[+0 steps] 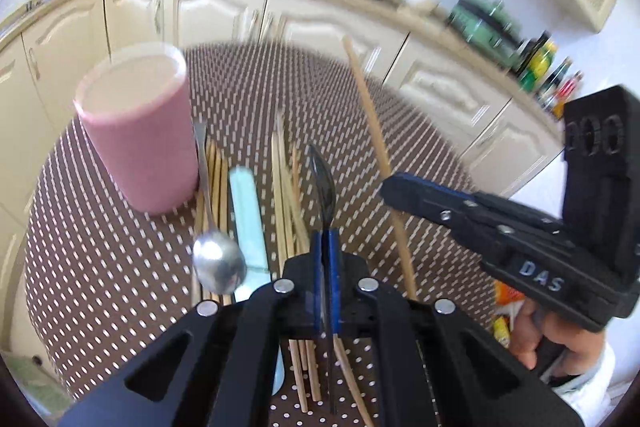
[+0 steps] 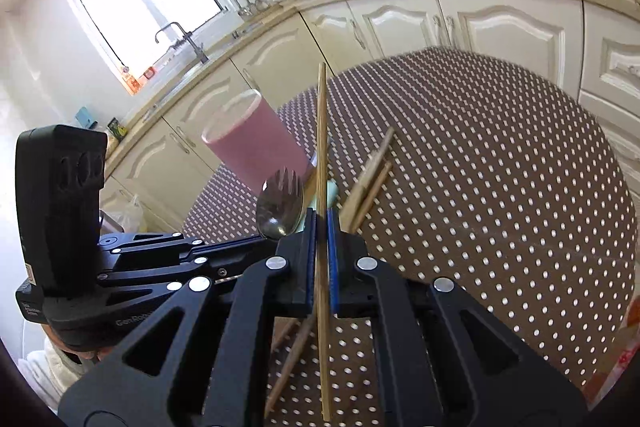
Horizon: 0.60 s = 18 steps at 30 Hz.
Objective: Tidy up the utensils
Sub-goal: 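Lower the fork into the pink cup and open the left gripper while the right holds the chopstick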
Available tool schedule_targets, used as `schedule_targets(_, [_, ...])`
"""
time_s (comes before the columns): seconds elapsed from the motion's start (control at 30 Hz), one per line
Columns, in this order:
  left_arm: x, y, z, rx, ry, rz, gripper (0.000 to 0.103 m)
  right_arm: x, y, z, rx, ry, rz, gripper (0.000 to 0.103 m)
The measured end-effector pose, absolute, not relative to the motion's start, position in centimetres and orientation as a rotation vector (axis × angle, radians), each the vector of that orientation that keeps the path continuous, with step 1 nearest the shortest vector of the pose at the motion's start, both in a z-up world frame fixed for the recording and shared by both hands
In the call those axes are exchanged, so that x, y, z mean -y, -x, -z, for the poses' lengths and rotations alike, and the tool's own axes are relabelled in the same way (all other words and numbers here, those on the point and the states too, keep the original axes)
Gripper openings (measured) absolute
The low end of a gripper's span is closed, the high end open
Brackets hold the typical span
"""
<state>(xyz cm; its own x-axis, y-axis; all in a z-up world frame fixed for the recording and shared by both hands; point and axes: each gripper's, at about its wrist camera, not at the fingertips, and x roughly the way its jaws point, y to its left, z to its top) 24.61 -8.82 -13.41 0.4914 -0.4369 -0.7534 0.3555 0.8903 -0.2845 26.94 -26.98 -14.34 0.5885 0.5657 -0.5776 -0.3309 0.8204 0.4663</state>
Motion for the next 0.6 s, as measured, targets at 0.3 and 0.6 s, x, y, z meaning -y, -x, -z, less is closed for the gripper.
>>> schedule_targets(0.3, [4.0, -24.6, 5.2, -0.577, 0.14, 0.506, 0.003, 22.9, -27.7, 6.8, -0.547, -0.276, -0.561, 0.006])
schedule_targets(0.6, [1.1, -28.9, 3.6, -0.341, 0.137, 0.395, 0.003, 18.1, -31.5, 4.2, -0.35, -0.243, -0.507, 0.006])
